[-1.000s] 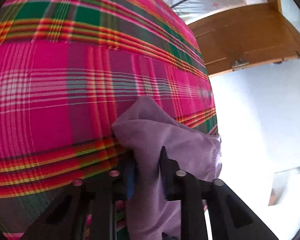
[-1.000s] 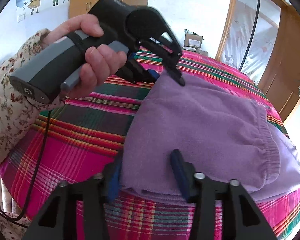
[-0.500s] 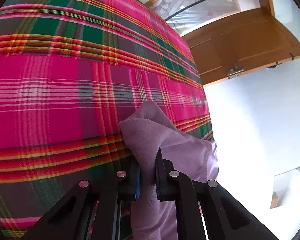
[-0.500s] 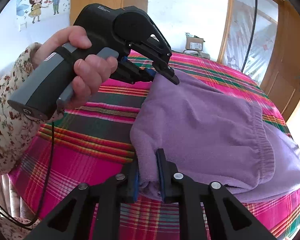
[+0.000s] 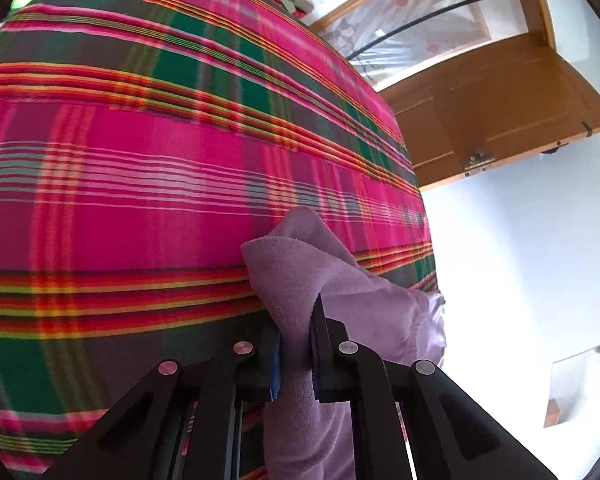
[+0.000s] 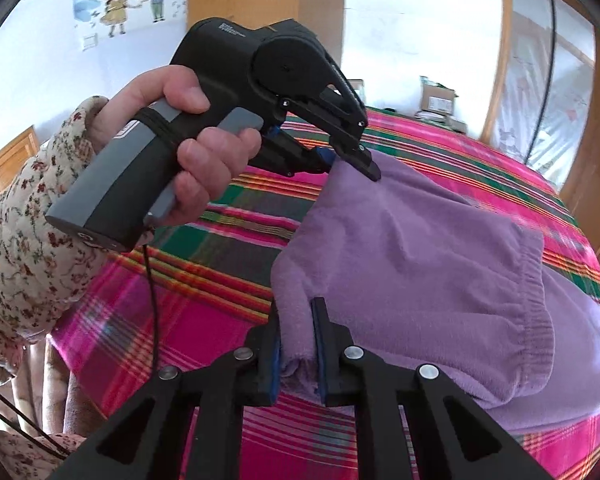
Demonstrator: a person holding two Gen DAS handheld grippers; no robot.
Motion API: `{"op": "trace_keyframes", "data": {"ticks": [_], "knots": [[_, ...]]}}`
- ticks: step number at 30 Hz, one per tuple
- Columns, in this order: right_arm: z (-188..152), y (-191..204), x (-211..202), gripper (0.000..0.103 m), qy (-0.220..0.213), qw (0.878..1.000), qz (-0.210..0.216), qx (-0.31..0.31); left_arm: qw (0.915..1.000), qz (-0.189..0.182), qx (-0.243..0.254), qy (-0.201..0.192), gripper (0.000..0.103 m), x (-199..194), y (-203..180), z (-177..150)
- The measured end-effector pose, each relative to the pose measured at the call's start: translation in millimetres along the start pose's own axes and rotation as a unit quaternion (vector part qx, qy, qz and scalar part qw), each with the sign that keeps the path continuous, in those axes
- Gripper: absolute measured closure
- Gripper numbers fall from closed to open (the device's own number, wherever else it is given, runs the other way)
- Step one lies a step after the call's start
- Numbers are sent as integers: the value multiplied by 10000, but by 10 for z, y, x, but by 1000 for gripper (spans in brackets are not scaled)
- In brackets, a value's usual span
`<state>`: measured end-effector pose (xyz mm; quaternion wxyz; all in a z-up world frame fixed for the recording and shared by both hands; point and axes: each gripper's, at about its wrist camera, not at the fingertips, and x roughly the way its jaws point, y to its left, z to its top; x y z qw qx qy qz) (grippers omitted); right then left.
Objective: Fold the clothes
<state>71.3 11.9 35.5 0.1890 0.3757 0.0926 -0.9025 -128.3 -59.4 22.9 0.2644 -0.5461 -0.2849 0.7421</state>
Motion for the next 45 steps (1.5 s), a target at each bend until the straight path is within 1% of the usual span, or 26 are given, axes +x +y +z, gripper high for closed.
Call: {"op": "trace_keyframes", "data": {"ticks": [7, 14, 20, 24, 27, 33, 35, 37, 38, 40, 43, 45], "knots": [[137, 192, 163, 90, 46, 9990, 376, -235, 9997, 140, -98, -177, 92, -226, 184, -55], [183, 404, 236, 90, 118, 9959, 829, -348, 9988, 339, -210, -293, 91, -453, 369, -133], [295, 437, 409, 90, 167, 9918, 1172, -481, 9975, 499, -339, -358, 91, -608, 501, -192], [345, 405, 474, 90, 184, 9899, 1309, -506, 9969, 538, -412, -399, 91, -668, 549, -227], [258, 496, 424, 90, 245, 9895, 1337, -487, 9965, 607, -420, -402, 91, -675, 580, -250], [272, 401, 461, 87, 278, 9894, 1382, -353, 9950, 843, -352, -404, 85, -675, 531, -287], [235, 423, 403, 83, 299, 9896, 1366, -353, 9944, 891, -363, -435, 79, -702, 522, -315], [233, 393, 362, 79, 267, 9892, 1398, -350, 9931, 978, -445, -473, 77, -747, 549, -327], [236, 368, 336, 78, 225, 9888, 1432, -347, 9920, 1048, -507, -489, 71, -780, 564, -340], [242, 294, 266, 77, 115, 9880, 1513, -296, 9904, 1109, -588, -584, 68, -835, 557, -371], [253, 165, 153, 76, -61, 9862, 1646, -178, 9890, 1164, -490, -777, 67, -908, 456, -437], [226, 102, -7, 76, -181, 9858, 1672, -3, 9865, 1250, -400, -976, 67, -985, 349, -507]]}}
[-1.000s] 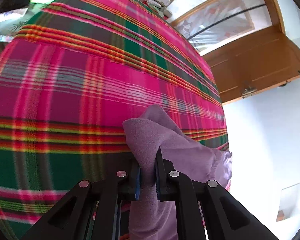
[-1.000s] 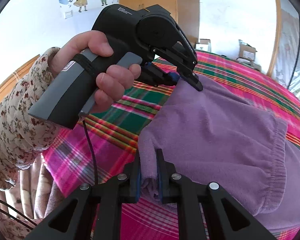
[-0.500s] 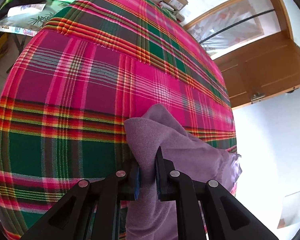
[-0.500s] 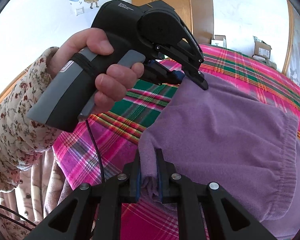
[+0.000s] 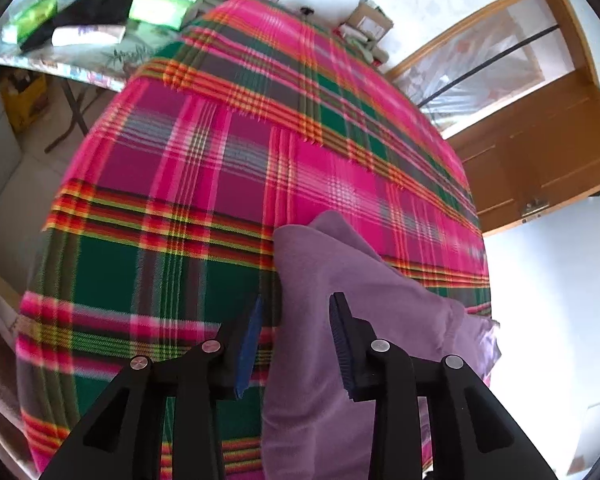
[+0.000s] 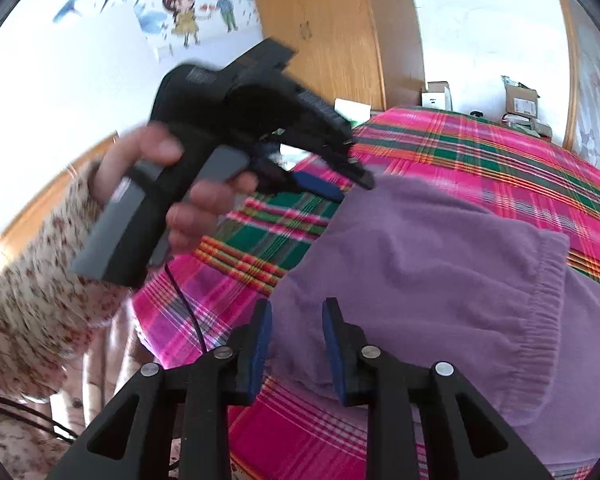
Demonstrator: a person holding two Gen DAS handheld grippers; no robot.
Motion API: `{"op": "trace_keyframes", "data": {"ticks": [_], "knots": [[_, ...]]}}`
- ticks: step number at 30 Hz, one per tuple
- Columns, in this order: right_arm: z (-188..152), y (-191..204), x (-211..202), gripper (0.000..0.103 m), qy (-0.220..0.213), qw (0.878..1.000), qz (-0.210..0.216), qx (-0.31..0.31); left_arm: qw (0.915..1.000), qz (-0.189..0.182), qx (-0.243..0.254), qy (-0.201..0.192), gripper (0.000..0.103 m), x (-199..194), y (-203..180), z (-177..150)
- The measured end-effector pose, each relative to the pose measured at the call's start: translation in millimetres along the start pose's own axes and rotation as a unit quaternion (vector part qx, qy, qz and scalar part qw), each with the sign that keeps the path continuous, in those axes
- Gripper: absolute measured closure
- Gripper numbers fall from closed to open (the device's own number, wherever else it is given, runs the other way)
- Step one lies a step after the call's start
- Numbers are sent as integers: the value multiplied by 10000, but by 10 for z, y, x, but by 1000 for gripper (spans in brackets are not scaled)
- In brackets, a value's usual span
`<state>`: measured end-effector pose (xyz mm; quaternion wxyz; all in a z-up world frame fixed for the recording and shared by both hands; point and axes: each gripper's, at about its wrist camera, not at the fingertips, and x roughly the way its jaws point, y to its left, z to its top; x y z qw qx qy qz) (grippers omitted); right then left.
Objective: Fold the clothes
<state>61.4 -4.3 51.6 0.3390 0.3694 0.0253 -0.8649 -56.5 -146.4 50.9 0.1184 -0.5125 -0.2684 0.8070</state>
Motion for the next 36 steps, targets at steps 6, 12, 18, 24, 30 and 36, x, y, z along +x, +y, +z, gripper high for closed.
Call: {"op": "trace_keyframes", "data": {"ticks": [6, 12, 18, 24, 30, 36], "knots": [[-184, -479, -549, 72, -472, 9947, -561, 723, 9974, -5, 411, -585, 67, -264, -333, -207], [-520, -1077, -1048, 72, -547, 9666, -1930, 1597, 9936, -164, 1091, -223, 65, -23, -840, -424], [-850, -1671, -1348, 72, -407, 9291, -2820, 2360, 9846, -322, 1713, 150, 65, 325, -1400, -652], [-1092, -2021, -1522, 72, -223, 9070, -3309, 2594, 9720, -367, 2262, 516, 65, 561, -1816, -902], [-1250, -2278, -1796, 72, -165, 8886, -3795, 2572, 9632, -337, 2496, 941, 65, 913, -2073, -1066], [-1392, -2516, -2015, 72, -218, 8777, -4017, 2605, 9583, -328, 2597, 1143, 65, 1172, -2218, -1173]]}}
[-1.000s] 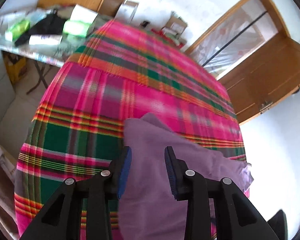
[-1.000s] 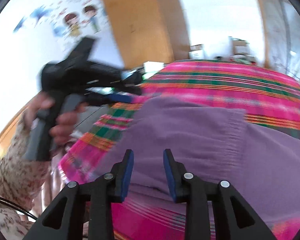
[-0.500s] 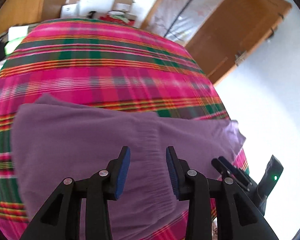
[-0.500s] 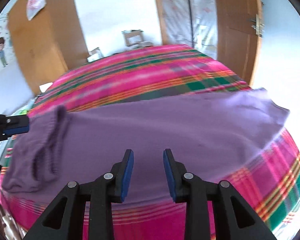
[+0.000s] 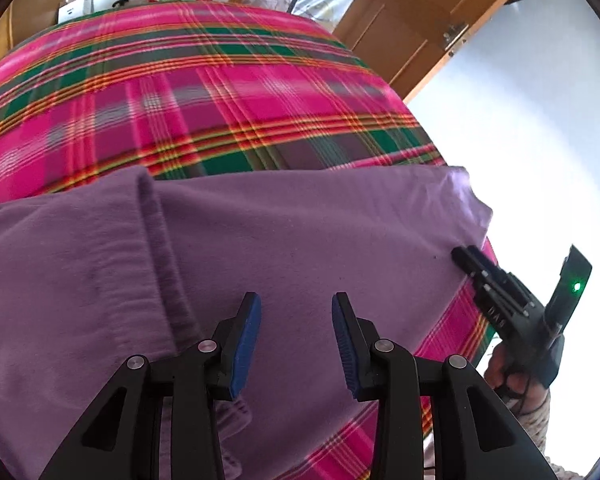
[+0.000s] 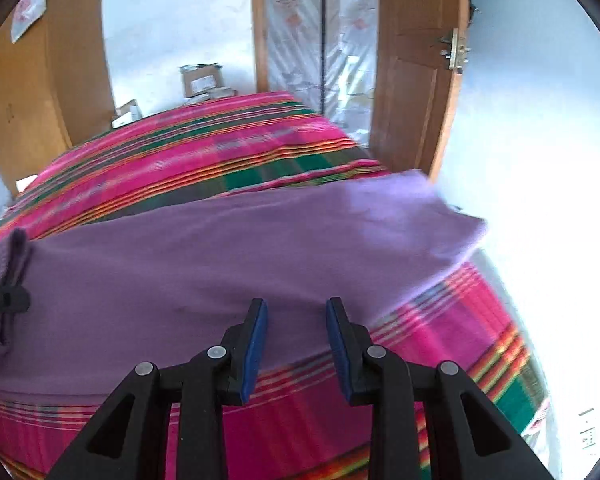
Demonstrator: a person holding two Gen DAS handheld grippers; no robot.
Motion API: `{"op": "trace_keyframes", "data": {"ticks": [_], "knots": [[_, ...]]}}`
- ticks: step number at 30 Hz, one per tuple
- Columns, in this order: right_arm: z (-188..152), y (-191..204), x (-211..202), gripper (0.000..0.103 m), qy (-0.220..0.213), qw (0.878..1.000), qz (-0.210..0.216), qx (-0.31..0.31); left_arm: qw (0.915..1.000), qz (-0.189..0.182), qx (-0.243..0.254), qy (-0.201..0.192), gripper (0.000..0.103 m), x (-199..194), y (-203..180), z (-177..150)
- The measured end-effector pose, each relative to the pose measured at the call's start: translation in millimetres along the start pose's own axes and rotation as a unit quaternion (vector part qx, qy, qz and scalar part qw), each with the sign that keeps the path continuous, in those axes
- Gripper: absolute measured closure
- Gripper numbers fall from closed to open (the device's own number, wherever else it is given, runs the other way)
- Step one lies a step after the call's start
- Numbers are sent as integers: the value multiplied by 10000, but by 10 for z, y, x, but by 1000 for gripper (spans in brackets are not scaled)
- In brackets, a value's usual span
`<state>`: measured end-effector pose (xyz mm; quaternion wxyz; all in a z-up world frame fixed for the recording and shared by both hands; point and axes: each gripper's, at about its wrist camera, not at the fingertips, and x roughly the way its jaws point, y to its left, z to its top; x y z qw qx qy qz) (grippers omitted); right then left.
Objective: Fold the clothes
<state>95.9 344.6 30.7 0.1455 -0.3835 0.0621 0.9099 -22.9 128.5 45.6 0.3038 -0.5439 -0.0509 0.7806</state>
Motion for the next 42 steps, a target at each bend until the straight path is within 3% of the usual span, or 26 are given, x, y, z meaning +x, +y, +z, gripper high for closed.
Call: {"op": "trace_keyframes", "data": {"ticks": [9, 16, 23, 33, 34, 36, 37, 39, 42], "knots": [[78, -398, 38, 72, -22, 9991, -196, 385, 9999, 74, 38, -83, 65, 178, -123, 87], [469, -635, 178, 71, -178, 9976, -460, 484, 9986, 361, 328, -200, 65, 275, -312, 140], [798, -956, 519, 66, 152, 9966, -29, 806, 9964, 591, 512, -326, 65, 336, -404, 150], [883, -1163, 858, 61, 465, 9931, 268, 1045, 9964, 598, 530, -277, 64, 421, -481, 235], [887, -1177, 874, 61, 466, 9925, 324, 1082, 9961, 609, 573, -274, 60, 434, -503, 241], [887, -1194, 891, 65, 450, 9918, 412, 1120, 9957, 627, 620, -267, 57, 456, -534, 254], [884, -1192, 888, 79, 428, 9918, 451, 1112, 9958, 633, 611, -262, 56, 463, -541, 261], [884, -1181, 879, 89, 382, 9923, 499, 1066, 9958, 644, 594, -252, 55, 477, -554, 275], [906, -1140, 835, 94, 250, 9947, 347, 937, 9961, 636, 559, -231, 55, 471, -549, 292]]}}
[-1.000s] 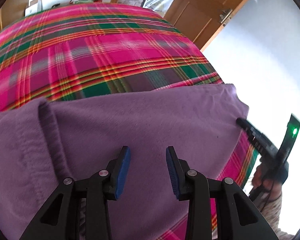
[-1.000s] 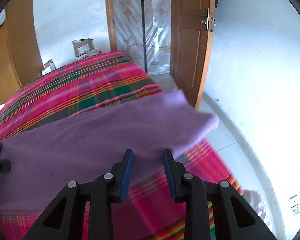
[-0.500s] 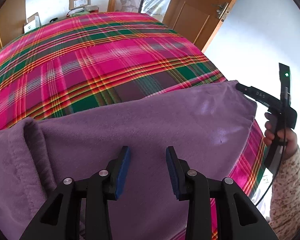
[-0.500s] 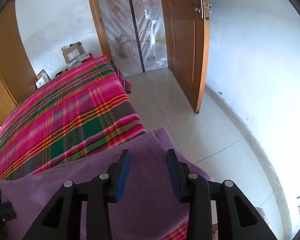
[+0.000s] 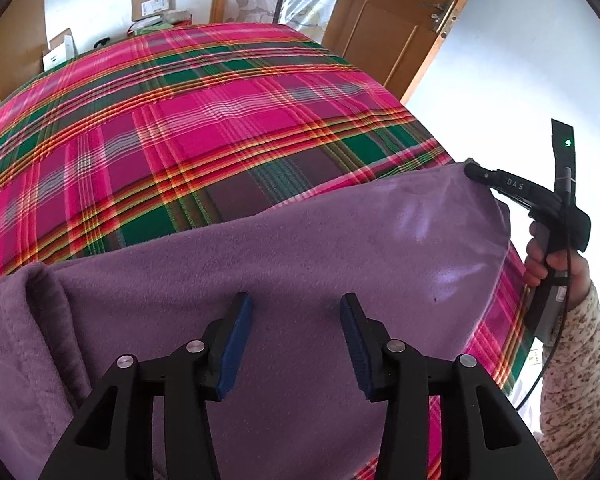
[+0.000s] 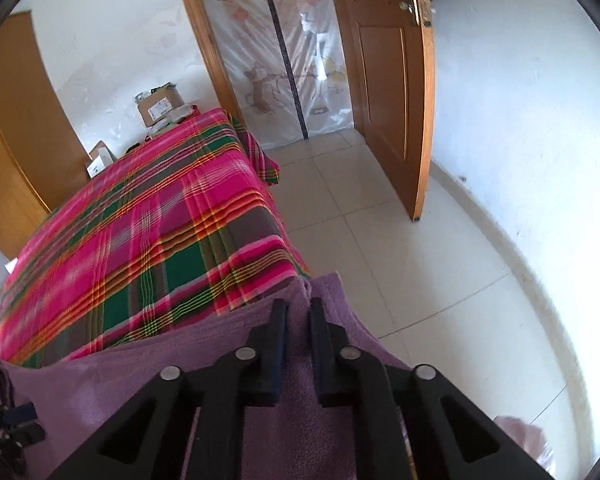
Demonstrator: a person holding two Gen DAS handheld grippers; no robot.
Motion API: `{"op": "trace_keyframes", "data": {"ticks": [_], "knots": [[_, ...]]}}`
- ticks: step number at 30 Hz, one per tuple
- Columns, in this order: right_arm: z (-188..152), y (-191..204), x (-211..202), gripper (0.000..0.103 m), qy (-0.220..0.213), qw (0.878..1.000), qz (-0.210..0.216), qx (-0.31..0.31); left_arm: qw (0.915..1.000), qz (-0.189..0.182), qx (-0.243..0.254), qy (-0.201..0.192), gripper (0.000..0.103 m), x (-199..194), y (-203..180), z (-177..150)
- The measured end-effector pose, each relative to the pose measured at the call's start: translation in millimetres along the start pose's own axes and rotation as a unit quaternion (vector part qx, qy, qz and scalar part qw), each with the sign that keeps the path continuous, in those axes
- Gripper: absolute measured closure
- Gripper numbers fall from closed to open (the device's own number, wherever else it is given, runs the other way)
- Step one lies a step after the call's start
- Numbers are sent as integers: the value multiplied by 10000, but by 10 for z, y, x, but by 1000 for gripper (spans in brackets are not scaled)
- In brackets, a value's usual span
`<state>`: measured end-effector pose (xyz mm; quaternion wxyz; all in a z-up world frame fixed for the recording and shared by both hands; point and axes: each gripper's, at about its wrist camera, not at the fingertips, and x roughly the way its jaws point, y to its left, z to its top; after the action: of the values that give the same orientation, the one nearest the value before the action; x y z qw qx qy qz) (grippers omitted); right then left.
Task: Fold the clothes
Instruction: 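Grasp the folded purple sweatpants with the right tool and lift it off the bed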
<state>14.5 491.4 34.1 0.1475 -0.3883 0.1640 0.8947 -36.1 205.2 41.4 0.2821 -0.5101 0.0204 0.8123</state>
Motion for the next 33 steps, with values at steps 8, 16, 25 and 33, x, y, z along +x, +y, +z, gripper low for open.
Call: {"op": "trace_keyframes", "data": {"ticks": [8, 16, 25, 33], "knots": [[56, -22, 90, 92, 92, 9998, -117, 96, 9999, 120, 74, -19, 55, 25, -37, -1], [-6, -308, -90, 75, -2, 9962, 450, 752, 9999, 79, 84, -40, 55, 20, -21, 5], [-446, -933, -249, 56, 47, 9716, 1281, 1988, 10000, -16, 29, -43, 54, 1, -53, 5], [-698, -1241, -241, 49, 118, 9389, 1844, 2902, 9998, -166, 129, 67, 54, 23, -193, -14]]}}
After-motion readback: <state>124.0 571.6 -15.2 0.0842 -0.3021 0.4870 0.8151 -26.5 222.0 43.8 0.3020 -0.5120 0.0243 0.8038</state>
